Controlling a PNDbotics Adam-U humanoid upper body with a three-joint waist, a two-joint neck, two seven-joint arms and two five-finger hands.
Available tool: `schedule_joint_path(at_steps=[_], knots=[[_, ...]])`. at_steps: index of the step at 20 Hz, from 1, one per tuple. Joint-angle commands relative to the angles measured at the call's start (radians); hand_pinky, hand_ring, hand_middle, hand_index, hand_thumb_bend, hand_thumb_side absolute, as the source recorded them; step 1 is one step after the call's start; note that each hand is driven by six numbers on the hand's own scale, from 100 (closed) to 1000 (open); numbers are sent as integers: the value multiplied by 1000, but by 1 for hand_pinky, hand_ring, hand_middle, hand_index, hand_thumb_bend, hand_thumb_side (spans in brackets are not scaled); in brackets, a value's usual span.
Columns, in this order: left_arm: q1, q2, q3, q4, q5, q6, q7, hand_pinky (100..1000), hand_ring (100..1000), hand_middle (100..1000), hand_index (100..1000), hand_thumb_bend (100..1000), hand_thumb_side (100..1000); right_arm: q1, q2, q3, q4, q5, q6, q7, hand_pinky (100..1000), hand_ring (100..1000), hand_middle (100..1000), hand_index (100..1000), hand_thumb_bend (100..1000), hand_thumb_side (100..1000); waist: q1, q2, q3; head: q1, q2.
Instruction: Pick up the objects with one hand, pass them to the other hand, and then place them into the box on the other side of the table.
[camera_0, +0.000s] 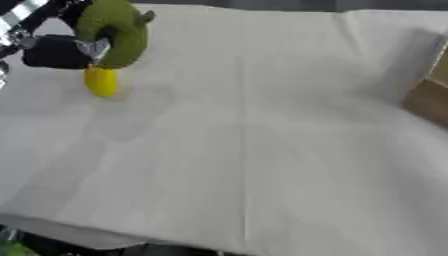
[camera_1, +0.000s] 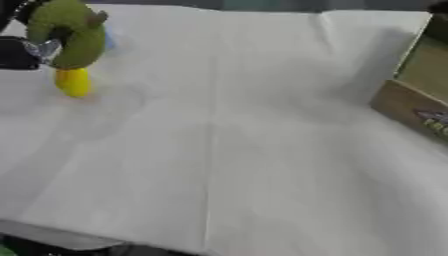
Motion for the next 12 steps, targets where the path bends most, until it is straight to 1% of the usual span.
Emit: schedule_joint_path(at_steps=[1,7,12], knots=[[-7,17,5,-38,25,-9,30,654,528,448,443,100,193,-42,-31,36,-35,30,20,46,954,744,888,897,100,516,-9,-29,-2,-8,5],[3,3,-6,-85,76,-27,71,649,517,439,444,100,216,-90,26,91,-30,73,80,116,962,759,911,914,100,566,-9,-34,-6,-25,3],[6,-8,-17,-101,93,-48,74,646,513,434,443,100,225,-117,81,119,-16,96,114,147,975,776,931,927,100,615,-7,-35,-8,-32,4]])
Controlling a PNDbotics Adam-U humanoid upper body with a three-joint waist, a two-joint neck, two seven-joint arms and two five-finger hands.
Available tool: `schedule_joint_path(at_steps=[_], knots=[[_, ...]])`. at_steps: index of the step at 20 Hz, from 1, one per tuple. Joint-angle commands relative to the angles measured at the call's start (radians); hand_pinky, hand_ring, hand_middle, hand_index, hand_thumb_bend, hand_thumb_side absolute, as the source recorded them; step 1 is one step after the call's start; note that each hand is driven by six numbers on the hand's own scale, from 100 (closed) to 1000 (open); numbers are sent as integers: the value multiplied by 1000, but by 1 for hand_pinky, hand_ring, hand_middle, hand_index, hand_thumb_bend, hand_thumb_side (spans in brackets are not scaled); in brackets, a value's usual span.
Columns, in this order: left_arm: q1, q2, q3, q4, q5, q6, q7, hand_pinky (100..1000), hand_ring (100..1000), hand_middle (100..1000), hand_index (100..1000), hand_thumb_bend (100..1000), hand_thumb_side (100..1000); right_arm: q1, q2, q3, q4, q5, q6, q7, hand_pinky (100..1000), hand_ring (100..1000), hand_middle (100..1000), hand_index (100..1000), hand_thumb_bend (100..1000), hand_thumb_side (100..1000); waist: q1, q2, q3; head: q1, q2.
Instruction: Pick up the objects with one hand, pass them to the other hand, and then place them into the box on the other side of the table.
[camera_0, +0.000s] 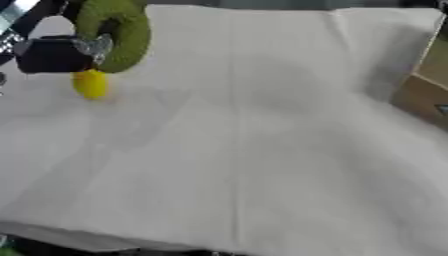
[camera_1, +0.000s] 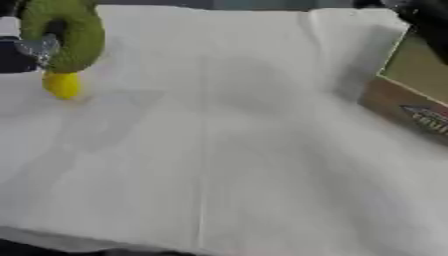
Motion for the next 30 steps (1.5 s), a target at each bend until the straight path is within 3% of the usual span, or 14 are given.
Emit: schedule_joint_path(at_steps=[1,11,16,23,30], knots=[[-8,9,3,-21,9,-23,5,645,511,432,443,100,227,-29,15,8,-3,17,17,20,977,778,934,929,100,626,-7,-35,-1,-5,4],[-5,-18,-21,-21,25,-65,-2,648,511,433,441,100,241,-75,76,45,11,44,39,63,997,792,944,934,100,646,-9,-38,-2,-9,5],[-1,-37,-31,-21,-22,-114,10,646,514,436,440,100,223,-109,97,58,30,79,62,68,1000,802,945,941,100,648,-11,-40,-3,-12,9],[11,-53,-39,-21,-34,-116,13,642,507,428,440,100,233,-135,111,73,42,168,62,110,1000,809,945,938,100,641,-12,-42,-4,-15,9],[22,-45,-27,-21,-6,-133,26,640,502,422,440,100,248,-131,114,65,48,173,49,133,1000,807,945,938,100,640,-10,-40,-3,-18,8]])
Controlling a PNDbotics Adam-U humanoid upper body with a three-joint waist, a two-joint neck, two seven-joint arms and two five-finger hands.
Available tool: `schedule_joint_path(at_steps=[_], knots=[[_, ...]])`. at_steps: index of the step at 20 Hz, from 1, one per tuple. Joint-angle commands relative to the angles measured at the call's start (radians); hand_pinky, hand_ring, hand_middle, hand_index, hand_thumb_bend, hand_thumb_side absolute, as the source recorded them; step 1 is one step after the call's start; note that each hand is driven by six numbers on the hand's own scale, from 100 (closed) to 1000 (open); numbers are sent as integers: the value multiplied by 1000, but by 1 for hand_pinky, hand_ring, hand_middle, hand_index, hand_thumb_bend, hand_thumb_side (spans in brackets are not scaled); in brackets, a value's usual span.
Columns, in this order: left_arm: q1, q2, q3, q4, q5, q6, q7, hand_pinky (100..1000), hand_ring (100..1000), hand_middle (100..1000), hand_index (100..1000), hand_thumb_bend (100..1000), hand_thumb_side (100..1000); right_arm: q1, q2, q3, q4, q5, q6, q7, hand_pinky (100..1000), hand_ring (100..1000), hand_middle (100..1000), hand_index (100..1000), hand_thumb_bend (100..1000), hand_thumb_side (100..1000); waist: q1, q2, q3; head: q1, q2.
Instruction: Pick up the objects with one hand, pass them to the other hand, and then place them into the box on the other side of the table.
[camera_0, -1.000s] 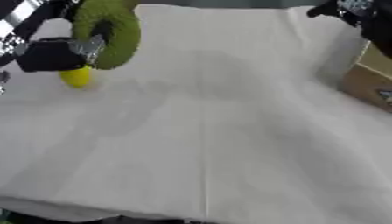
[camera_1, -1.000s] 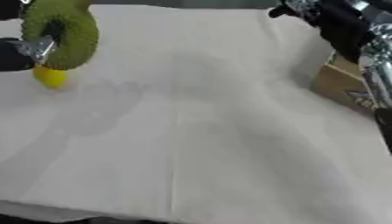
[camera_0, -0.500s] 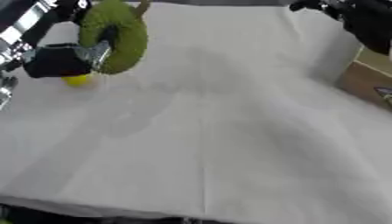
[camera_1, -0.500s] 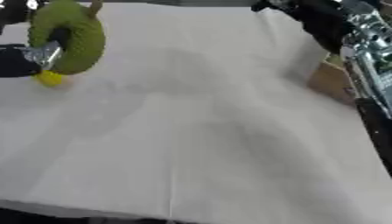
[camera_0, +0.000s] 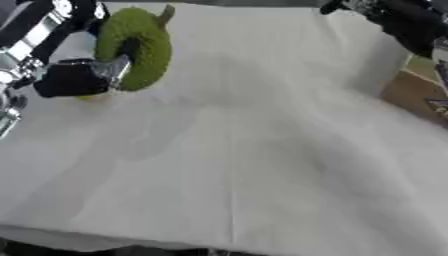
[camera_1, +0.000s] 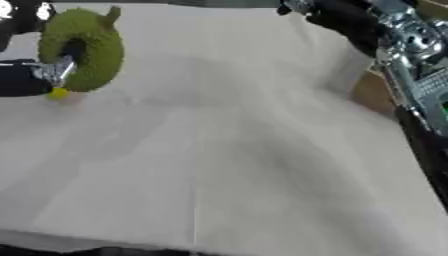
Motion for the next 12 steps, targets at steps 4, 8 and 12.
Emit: schedule_joint_path(at_steps=[4,8,12], knots=[[10,32,42,-17,55,-43,32,637,496,416,438,100,268,-2,-11,-25,-4,-8,-21,12,999,804,945,939,100,641,-8,-36,2,-4,-1],[24,40,63,-17,102,-82,36,636,493,414,438,100,282,17,-11,-28,6,-37,-39,20,996,800,946,940,100,650,-8,-34,4,-6,-4],[36,46,89,-17,119,-112,40,628,487,404,439,100,283,39,-8,-39,26,-65,-36,3,991,791,942,939,100,756,-8,-32,6,-8,-5]])
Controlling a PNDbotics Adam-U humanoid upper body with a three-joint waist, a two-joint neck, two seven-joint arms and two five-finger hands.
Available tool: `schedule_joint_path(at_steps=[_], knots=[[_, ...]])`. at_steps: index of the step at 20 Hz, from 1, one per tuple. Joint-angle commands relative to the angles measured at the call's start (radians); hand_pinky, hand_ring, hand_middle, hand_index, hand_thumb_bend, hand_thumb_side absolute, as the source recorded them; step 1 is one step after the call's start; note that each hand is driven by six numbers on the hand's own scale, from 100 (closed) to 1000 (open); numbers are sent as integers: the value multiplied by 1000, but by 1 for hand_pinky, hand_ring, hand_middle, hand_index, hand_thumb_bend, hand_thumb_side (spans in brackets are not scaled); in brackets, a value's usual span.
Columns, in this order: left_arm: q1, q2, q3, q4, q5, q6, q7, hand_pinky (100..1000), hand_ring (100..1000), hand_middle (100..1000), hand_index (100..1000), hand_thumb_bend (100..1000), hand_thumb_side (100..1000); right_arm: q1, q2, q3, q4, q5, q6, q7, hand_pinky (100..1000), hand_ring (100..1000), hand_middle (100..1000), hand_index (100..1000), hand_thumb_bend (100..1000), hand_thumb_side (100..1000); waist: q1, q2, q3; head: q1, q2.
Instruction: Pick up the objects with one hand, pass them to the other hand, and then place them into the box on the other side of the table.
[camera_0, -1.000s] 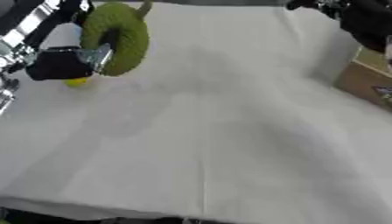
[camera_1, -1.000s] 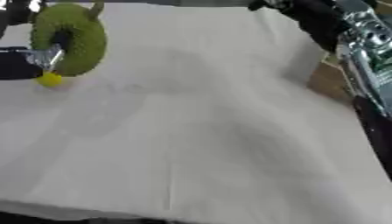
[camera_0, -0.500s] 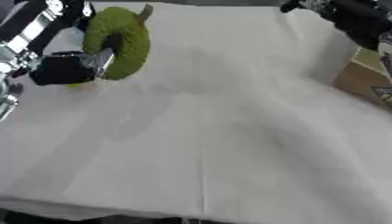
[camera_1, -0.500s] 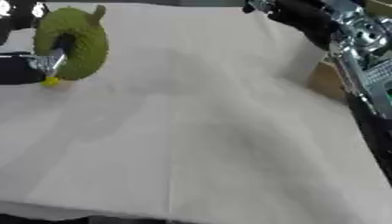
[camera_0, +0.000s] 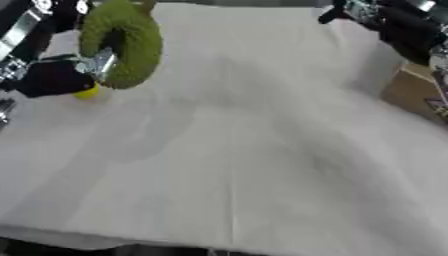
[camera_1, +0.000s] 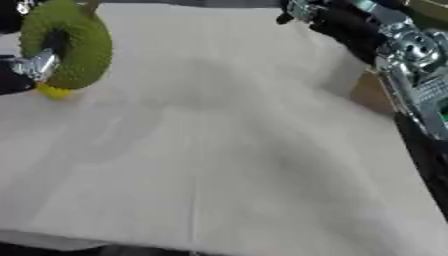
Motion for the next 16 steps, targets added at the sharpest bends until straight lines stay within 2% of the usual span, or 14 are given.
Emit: schedule_joint_path(at_steps=[1,2,4,5,6,8,9,11,13,16], knots=[[-3,41,40,-17,14,-24,7,628,486,403,439,100,284,0,-10,-22,6,-30,4,-21,989,789,939,937,100,766,-8,-32,3,-5,-5],[1,42,48,-17,15,-27,13,628,486,404,439,100,289,6,-10,-25,8,-36,8,-30,988,787,936,932,100,695,-8,-31,3,-6,-5],[6,42,58,-17,22,-33,27,626,484,403,439,100,296,18,-10,-25,12,-39,14,-39,985,784,930,928,100,719,-9,-30,4,-8,-5],[8,42,62,-17,27,-38,33,626,484,403,439,100,299,22,-9,-24,16,-37,16,-42,984,783,929,927,100,716,-9,-30,4,-9,-5],[8,41,64,-17,33,-43,38,624,481,403,439,100,305,25,-8,-23,18,-33,16,-42,982,783,929,924,100,669,-9,-30,4,-10,-5],[5,40,67,-17,47,-55,42,614,469,403,440,100,307,30,-5,-21,22,-24,13,-35,981,781,928,925,100,679,-8,-29,5,-11,-4],[5,40,69,-17,48,-57,42,589,435,401,440,100,305,33,-2,-22,25,-21,12,-32,979,779,925,922,100,623,-8,-29,5,-11,-4],[5,36,77,-17,49,-60,46,586,433,407,442,100,307,40,2,-28,34,-18,13,-37,977,774,920,917,100,604,-8,-28,6,-12,-4],[3,31,84,-17,53,-68,58,592,439,411,443,100,313,47,4,-27,42,-12,12,-39,974,773,918,915,100,514,-8,-28,6,-13,-4],[-6,27,89,-17,61,-81,79,604,446,417,444,100,317,54,11,-23,54,11,3,-26,972,772,917,915,100,473,-7,-28,7,-13,-4]])
